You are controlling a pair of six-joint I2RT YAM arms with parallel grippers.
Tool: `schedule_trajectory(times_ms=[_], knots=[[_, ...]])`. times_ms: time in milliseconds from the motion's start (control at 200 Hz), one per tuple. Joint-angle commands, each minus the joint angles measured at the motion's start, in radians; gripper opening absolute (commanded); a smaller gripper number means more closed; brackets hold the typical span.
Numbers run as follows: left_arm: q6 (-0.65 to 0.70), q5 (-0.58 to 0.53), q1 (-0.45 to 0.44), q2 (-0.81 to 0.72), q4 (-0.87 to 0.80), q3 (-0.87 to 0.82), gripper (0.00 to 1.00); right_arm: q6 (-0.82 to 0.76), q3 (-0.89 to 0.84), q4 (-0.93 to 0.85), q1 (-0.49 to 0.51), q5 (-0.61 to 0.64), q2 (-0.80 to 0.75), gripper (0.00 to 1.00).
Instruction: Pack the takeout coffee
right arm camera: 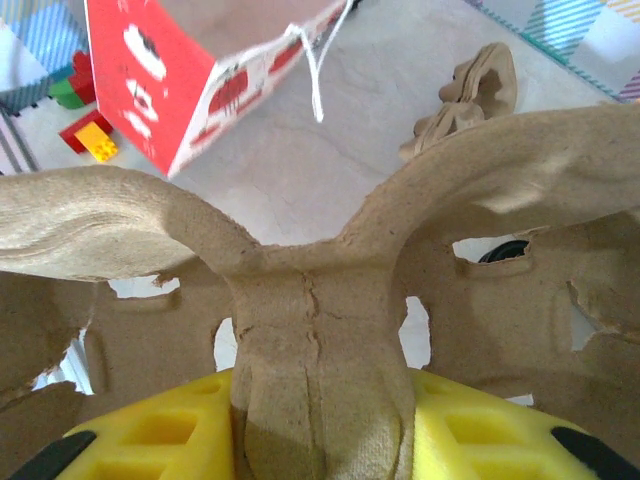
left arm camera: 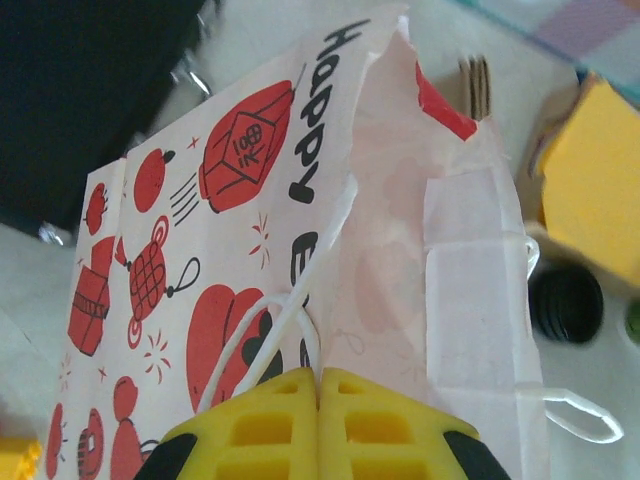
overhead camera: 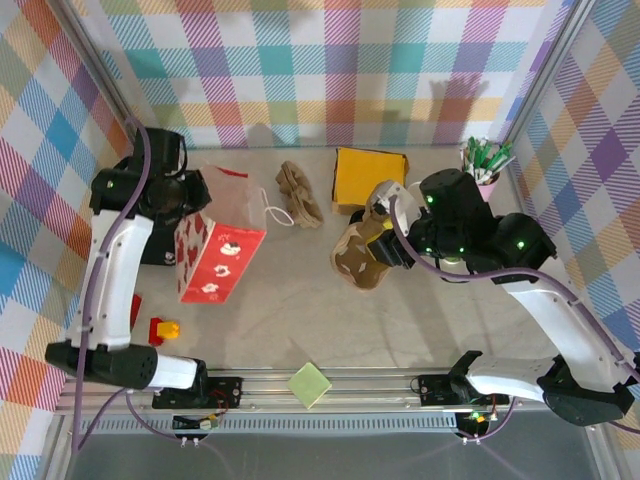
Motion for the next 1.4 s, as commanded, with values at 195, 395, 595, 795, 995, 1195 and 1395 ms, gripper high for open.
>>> schedule_trajectory(times_ms=[195, 395, 595, 795, 995, 1195, 1395], knots=[[-0.078, 0.232, -0.243, -0.145, 0.083, -0.144, 0.0, 0.064, 0.208, -0.11, 0.0, -0.108, 0.084, 0.4], [-0.151, 0.331, -0.382, -0.166, 0.357, -0.311, 0.0, 0.071, 0.336, -0.154, 0.0, -0.201, 0.14, 0.4], [-0.084, 0.427, -0.415, -0.147, 0.545, -0.449, 0.0, 0.059, 0.396, -0.185, -0.008, -0.31, 0.21, 0.4], [0.015, 0.447, -0.415, -0.144, 0.577, -0.487, 0.0, 0.042, 0.355, -0.192, -0.122, -0.65, 0.304, 0.39], [0.082, 0.443, -0.414, -0.116, 0.552, -0.477, 0.0, -0.041, 0.315, -0.254, -0.151, -0.88, 0.405, 0.37], [0.127, 0.45, -0.413, -0.107, 0.536, -0.461, 0.0, -0.103, 0.276, -0.308, -0.151, -0.804, 0.476, 0.37], [0.163, 0.459, -0.413, -0.093, 0.512, -0.445, 0.0, -0.151, 0.184, -0.263, -0.151, -0.608, 0.489, 0.39]])
